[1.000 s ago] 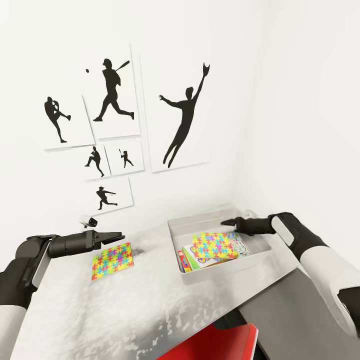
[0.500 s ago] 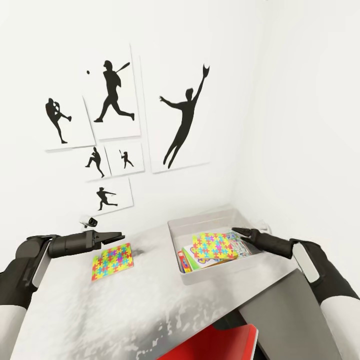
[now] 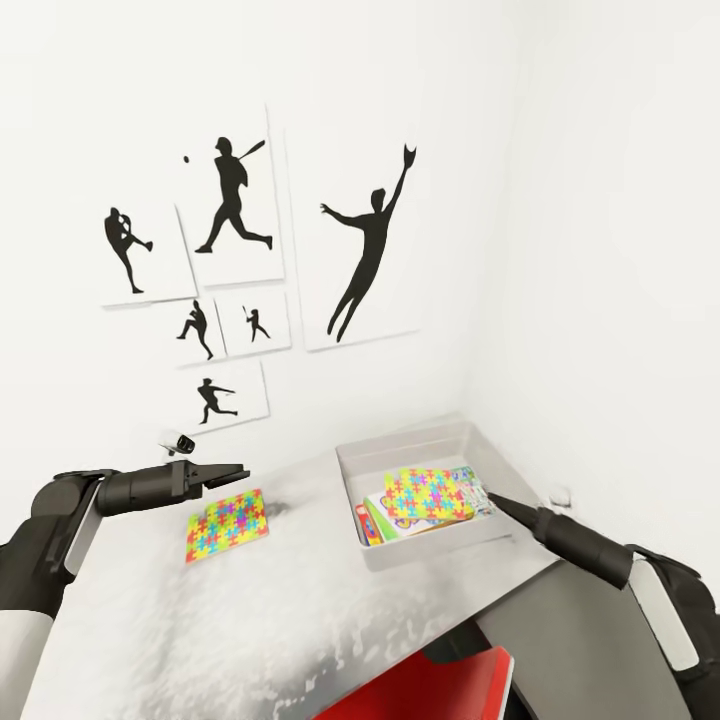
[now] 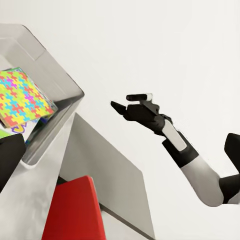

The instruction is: Put all the toys in the child's room - the three board games (two on the bed and one on the table), the two jigsaw puzzles on the table, and the tennis ball on the table - inside the toy box on the table in the child's room.

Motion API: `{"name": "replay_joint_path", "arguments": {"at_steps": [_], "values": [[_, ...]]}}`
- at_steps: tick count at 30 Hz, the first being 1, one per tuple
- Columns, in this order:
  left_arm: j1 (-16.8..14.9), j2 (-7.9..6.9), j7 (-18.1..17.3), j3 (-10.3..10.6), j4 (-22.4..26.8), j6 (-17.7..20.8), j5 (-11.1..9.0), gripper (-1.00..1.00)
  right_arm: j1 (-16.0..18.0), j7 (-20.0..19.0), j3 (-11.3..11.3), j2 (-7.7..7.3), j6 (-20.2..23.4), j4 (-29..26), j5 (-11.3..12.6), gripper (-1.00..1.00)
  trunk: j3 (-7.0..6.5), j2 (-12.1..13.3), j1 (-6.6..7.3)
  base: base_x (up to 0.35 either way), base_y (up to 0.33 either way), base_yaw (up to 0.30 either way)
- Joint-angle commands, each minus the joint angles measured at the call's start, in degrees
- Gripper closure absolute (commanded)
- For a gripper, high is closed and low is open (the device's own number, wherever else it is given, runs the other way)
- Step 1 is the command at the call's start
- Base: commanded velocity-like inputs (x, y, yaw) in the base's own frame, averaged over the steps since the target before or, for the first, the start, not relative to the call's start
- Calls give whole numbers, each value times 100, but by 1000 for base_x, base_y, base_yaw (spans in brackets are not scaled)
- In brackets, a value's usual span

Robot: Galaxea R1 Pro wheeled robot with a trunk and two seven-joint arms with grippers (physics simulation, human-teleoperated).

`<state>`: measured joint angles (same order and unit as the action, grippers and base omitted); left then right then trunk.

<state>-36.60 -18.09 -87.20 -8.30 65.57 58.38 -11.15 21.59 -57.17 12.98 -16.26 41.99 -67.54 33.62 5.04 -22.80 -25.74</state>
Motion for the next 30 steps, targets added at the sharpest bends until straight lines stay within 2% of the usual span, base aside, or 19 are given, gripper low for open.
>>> {"name": "replay_joint_path", "arguments": {"at_steps": [1, 4, 8, 21, 30], "values": [[-5, -3, -22, 0, 0, 62, -2, -100, -61, -123, 37, 5, 6, -10, 22, -100, 3, -12, -4, -8, 0, 0], [-5, -7, -84, -3, 0, 71, -8, -100, -260, -503, 194, 25, -145, -33, 22, -100, -26, -12, -4, -5, 0, 0], [0, -10, -215, -5, 0, 82, 0, -100, -394, -746, 299, 37, -357, -45, 22, -100, -64, -12, -4, -1, 0, 0], [-3, -3, -280, 4, 8, 131, 30, -100, -444, -784, 349, 47, -466, 6, 23, -100, -160, -12, -4, 0, 0, 24], [-5, -2, -280, 10, 9, 137, 27, -100, -439, -767, 347, 52, -494, 30, -4, -100, -164, -12, -4, -164, 0, 4]]}}
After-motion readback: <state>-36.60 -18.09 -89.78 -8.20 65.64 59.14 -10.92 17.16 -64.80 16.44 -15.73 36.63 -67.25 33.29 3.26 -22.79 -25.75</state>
